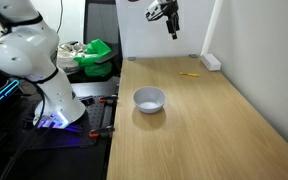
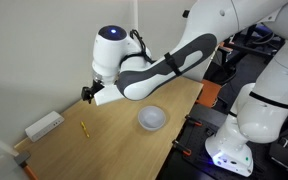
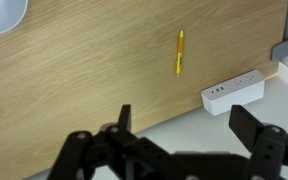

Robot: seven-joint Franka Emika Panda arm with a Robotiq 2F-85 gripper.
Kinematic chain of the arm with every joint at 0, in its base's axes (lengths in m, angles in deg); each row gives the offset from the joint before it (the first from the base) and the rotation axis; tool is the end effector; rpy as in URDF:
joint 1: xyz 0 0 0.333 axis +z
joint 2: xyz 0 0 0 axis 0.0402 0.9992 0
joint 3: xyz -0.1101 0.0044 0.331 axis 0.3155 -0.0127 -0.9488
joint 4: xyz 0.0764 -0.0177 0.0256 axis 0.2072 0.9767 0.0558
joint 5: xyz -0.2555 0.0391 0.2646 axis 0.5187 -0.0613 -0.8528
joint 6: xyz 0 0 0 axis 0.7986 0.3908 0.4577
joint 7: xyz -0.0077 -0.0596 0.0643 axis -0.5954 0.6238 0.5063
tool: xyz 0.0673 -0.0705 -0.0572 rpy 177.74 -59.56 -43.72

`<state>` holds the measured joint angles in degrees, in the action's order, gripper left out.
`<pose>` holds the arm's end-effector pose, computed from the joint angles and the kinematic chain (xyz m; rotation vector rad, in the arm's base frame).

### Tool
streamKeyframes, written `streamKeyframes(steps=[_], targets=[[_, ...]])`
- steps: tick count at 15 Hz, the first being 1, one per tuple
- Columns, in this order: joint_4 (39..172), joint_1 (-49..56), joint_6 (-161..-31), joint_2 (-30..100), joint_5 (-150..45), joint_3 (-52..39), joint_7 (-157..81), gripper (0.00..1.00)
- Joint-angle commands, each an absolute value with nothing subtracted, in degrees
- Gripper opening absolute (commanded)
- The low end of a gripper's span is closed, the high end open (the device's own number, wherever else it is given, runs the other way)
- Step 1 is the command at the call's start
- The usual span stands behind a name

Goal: Put the pen in the bowl

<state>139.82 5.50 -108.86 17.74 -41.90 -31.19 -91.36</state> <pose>0.4931 0.2257 0.4648 -2.8954 0.6139 -0.5858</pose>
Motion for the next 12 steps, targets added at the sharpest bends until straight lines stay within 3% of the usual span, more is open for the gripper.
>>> streamKeyframes(steps=[1,12], targets=[[139.6,8.8,-108.8,17.9,-42.1,-27.9,-91.1,1.00],[138.0,13.5,-112.1,23.0,-36.8,-25.0,-97.2,1.00]])
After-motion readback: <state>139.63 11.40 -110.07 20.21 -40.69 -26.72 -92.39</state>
